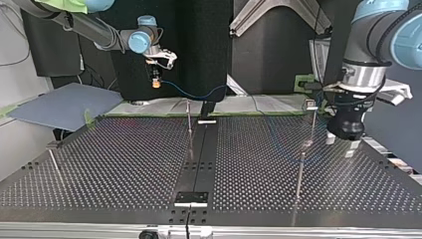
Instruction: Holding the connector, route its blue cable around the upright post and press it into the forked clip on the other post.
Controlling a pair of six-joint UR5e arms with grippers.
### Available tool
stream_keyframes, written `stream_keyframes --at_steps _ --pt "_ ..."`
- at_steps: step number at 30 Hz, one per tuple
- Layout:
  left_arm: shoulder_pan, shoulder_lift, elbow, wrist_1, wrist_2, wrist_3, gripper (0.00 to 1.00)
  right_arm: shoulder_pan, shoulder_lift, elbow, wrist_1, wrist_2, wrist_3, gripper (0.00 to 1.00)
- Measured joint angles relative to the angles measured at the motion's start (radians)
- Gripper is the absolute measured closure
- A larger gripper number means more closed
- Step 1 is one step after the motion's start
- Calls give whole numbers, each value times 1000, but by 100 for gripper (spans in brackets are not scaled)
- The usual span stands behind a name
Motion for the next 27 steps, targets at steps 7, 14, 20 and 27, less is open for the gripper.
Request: stream_keyframes --at_steps 7,14,20,27 --pt "-22 -8 0 -57 -15 1 0 0 0 0 0 1 1 100" --pt "-34 -10 0 -111 -42 1 0 0 0 0 0 -1 1 100" --pt "-40 -10 0 -146 -49 1 0 1 0 0 1 -1 0 100" --pt "-45 -10 0 -149 -62 1 0 1 0 0 2 -2 0 100"
